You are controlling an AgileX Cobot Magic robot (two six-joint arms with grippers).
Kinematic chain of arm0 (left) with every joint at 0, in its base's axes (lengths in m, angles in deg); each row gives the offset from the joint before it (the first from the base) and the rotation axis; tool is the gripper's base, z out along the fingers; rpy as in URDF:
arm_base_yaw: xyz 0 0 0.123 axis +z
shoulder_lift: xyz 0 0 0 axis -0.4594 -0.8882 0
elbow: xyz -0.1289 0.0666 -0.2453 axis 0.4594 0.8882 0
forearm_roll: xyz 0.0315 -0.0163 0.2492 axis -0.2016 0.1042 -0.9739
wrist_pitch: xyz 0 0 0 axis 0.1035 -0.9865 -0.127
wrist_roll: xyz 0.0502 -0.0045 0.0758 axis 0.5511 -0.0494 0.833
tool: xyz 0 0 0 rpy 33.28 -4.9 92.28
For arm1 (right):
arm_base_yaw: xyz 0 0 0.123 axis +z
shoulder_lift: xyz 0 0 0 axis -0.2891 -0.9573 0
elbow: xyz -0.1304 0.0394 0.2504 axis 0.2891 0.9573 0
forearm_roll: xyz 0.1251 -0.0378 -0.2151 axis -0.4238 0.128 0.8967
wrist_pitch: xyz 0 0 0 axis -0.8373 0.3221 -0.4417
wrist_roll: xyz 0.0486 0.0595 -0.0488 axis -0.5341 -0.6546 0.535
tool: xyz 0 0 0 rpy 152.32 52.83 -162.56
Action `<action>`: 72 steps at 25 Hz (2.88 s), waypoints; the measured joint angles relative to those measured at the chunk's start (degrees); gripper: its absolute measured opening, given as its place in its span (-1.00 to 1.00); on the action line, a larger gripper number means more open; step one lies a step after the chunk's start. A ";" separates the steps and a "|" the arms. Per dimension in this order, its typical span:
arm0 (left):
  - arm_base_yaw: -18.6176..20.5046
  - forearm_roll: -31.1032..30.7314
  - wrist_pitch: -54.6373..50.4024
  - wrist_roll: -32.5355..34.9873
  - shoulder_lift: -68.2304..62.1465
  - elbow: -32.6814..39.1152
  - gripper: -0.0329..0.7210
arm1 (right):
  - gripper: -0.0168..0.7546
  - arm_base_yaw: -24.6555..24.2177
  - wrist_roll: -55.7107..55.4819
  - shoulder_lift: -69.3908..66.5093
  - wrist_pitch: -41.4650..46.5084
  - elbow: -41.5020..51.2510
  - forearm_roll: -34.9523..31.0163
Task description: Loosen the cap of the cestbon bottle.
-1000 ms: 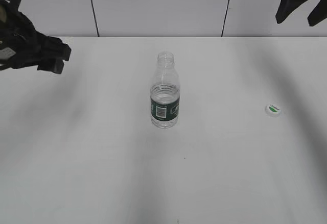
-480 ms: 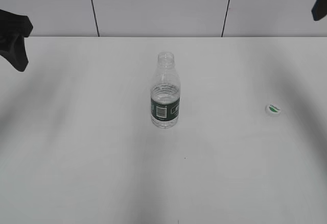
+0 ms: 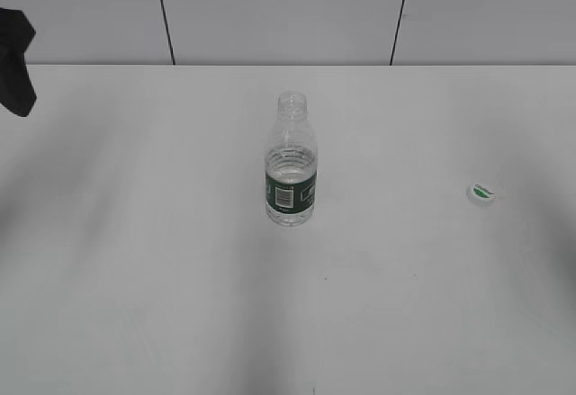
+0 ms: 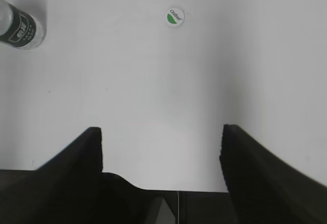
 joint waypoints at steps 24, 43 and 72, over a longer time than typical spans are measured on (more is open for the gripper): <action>0.07 -4.73 7.96 2.20 60.45 30.50 0.40 | 0.48 0.00 -2.37 57.74 0.48 31.02 -0.50; 0.07 -1.28 4.68 2.41 82.07 41.62 0.39 | 0.48 0.00 1.89 58.21 -4.55 33.64 8.00; 15.79 -1.37 9.24 3.98 82.07 43.65 0.39 | 0.47 0.00 1.05 58.21 -6.96 34.73 8.19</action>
